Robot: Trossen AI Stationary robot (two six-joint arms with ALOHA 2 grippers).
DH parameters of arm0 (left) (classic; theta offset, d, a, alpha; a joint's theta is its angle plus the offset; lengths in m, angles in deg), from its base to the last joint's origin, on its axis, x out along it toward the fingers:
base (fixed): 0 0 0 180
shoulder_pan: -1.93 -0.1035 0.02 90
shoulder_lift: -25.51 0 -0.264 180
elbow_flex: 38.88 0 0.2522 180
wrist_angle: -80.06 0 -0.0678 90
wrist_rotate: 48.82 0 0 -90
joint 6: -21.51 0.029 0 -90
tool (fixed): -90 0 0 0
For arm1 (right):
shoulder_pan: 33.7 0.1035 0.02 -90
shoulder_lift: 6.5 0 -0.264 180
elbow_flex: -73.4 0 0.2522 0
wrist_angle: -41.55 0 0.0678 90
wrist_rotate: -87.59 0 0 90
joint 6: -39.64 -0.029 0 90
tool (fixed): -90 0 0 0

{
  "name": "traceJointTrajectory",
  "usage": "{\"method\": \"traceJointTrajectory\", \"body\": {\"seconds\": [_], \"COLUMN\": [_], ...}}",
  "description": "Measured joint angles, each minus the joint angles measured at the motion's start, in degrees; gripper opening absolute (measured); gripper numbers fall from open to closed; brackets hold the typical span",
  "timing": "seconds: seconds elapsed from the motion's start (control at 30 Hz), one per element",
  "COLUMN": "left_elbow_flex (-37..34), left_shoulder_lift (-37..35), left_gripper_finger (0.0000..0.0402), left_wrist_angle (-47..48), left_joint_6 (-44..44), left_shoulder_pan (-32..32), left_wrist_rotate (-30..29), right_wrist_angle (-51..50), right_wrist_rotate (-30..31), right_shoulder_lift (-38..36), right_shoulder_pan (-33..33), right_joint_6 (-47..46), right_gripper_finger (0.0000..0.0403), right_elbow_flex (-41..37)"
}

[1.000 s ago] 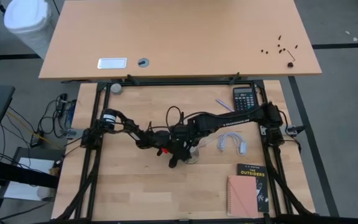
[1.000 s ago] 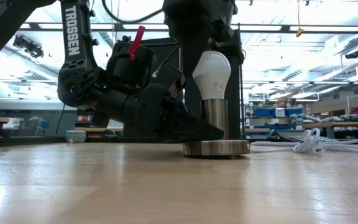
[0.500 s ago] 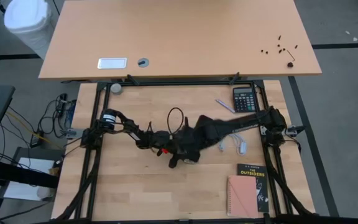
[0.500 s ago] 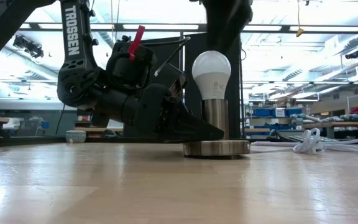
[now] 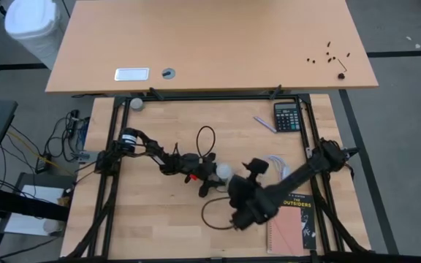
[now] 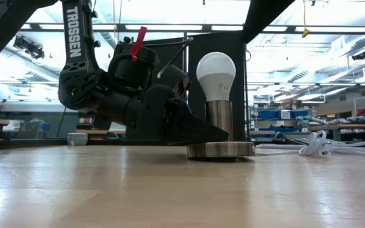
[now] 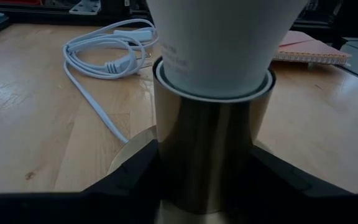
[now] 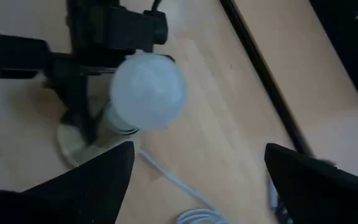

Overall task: Screw lightbulb
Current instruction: Insert the light bulb into the lamp

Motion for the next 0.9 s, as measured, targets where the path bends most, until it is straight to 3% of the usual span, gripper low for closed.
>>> {"method": "traceJointTrajectory", "body": {"seconds": [0.17,0.3,0.6,0.77,0.9], "left_elbow_flex": [-0.02,-0.02,0.0,0.03,0.07], "left_shoulder_lift": [0.04,0.07,0.11,0.11,0.11], "left_gripper_finger": [0.0198,0.0198,0.0198,0.0198,0.0198], "left_wrist_angle": [-0.39,-0.37,-0.09,0.09,0.34], "left_joint_6": [-0.28,1.22,5.51,7.01,7.12], "left_shoulder_pan": [0.0,0.05,0.11,0.07,0.07], "left_wrist_rotate": [0.0,0.02,1.1,1.95,2.1], "right_wrist_angle": [-0.76,3.0,30.4,44.55,50.39], "right_wrist_rotate": [3.69,9.21,16.92,26.11,26.61], "right_shoulder_lift": [-0.02,-0.02,0.0,0.0,0.0], "right_shoulder_pan": [4.61,8.09,9.38,9.31,8.4], "right_joint_6": [-9.49,-17.61,-30.71,-32.74,-31.68], "right_gripper_finger": [0.0374,0.0375,0.0374,0.0374,0.0374], "right_elbow_flex": [-0.7,-6.26,-28.18,-35.68,-38.88]}}
